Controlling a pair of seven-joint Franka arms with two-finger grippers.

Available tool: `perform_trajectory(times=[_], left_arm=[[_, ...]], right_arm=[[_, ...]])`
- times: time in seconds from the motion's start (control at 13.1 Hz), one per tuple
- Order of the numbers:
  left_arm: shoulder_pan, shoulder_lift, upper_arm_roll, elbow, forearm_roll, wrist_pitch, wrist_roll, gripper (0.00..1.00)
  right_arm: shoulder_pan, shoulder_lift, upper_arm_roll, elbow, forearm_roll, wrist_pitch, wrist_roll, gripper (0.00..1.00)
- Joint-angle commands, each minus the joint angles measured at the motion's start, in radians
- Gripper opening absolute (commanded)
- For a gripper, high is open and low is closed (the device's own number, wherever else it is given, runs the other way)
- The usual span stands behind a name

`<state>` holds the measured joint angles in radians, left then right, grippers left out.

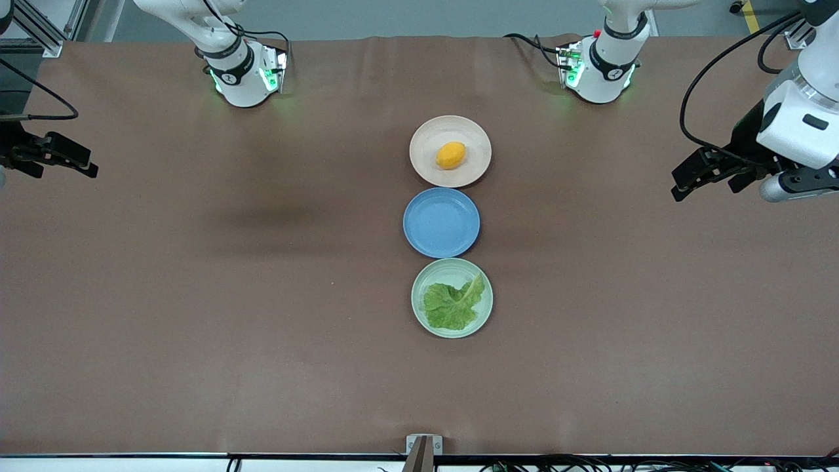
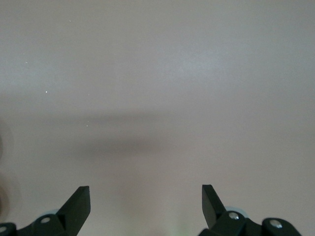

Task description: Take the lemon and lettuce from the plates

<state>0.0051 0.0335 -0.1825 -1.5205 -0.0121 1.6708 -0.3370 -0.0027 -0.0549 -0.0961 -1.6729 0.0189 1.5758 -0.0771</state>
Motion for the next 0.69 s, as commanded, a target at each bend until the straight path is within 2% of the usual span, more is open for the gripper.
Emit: perform_trajectory(times=[0.0,0.38,0.61], left_arm=[[0.006,0.005,-0.002,0.02,-0.016,-0.022,0.01,1.0],[0.007,0.005,-0.002,0.016,-0.019,-0.022,0.0,1.0],[0.001,0.038,-0.002,0.022,-0.052,-0.016,-0.006,1.0]], right_arm=[[0.006,-0.025,0.003,-0.031,-0.013,0.021,-0.007,1.0],[0.006,-0.025,0.003,-0.031,-0.011,0.035,-0.009,1.0],[0.021,-0.025,0.009,-0.028,-0.017,0.036,-0.012,1.0]])
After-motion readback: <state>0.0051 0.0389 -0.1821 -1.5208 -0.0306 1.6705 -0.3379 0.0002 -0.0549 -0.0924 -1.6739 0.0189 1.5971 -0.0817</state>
